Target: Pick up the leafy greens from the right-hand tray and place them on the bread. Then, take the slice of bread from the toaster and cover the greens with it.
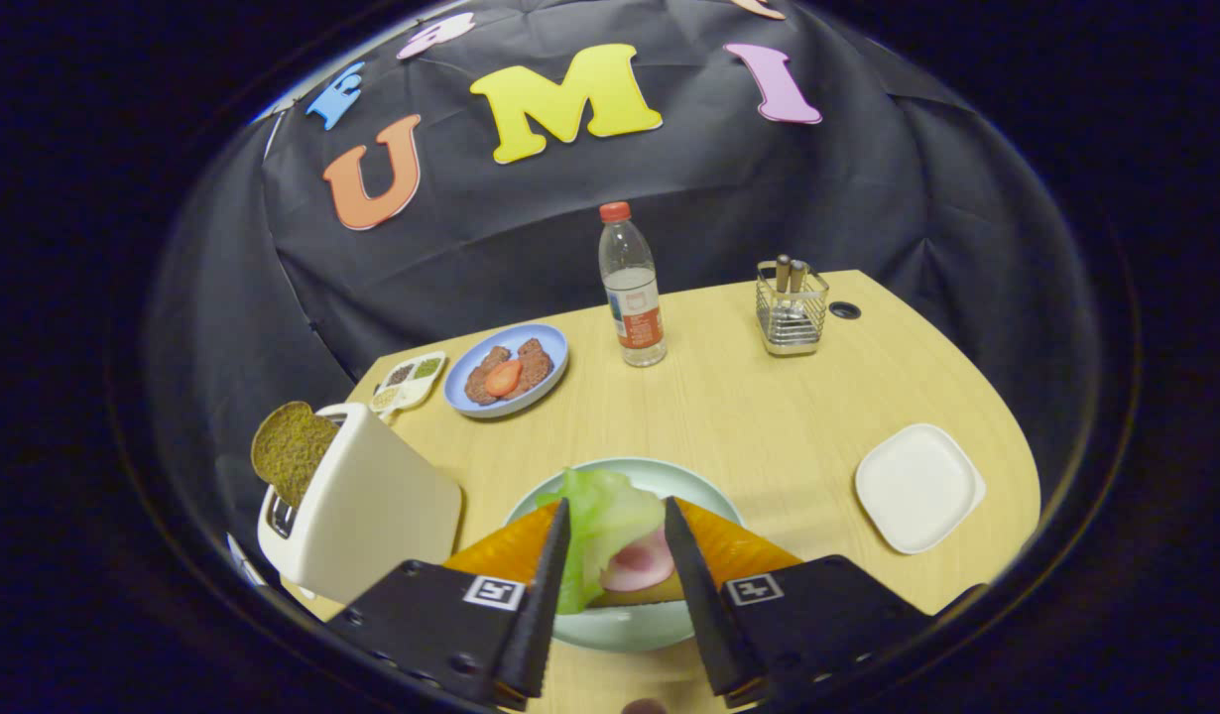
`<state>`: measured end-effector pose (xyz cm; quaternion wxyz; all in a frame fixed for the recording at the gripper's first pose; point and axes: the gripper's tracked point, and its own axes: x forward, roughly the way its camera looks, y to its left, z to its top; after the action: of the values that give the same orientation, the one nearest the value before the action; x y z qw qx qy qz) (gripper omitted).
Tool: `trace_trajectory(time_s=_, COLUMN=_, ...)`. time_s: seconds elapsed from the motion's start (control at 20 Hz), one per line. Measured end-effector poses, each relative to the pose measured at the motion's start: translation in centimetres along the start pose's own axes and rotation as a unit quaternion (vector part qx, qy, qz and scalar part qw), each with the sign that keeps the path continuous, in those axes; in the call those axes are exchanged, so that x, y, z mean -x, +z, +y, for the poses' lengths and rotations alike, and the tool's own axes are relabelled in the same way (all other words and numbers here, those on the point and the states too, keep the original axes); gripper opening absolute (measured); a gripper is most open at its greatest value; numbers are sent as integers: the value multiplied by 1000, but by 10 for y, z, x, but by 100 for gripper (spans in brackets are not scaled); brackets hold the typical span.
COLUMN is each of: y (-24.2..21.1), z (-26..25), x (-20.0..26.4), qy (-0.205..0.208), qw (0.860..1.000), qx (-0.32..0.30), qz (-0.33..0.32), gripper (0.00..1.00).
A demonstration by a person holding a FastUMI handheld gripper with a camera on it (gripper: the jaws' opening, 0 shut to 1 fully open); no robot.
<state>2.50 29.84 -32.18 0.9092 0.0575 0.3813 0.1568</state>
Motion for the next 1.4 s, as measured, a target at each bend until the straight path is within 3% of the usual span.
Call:
trace_trajectory(time_s=0.15, y=11, z=-7, x=11, qy=-2, qw=1000, qx=18, qz=-21, gripper=83)
trace_trajectory(time_s=0.3, y=34, z=-7, x=40, qy=-5, qw=997, qx=43, qz=-61, gripper=97)
trace_trajectory(time_s=0.5, y=69, z=18, x=94, qy=-2, qw=988, qx=85, qz=-126, gripper=96)
trace_trajectory(time_s=0.6, y=87, z=32, x=117, qy=-21, qw=983, qx=93, qz=-158, gripper=96)
trace_trajectory(time_s=0.8, y=92, z=107, x=143, qy=18, qw=977, qx=106, qz=-182, gripper=96)
trace_trajectory(time_s=1.1, y=58, z=224, x=128, qy=71, qw=981, qx=108, qz=-144, gripper=96)
trace_trajectory(time_s=1.4, y=38, z=268, x=82, qy=49, qw=983, qx=125, qz=-124, gripper=96)
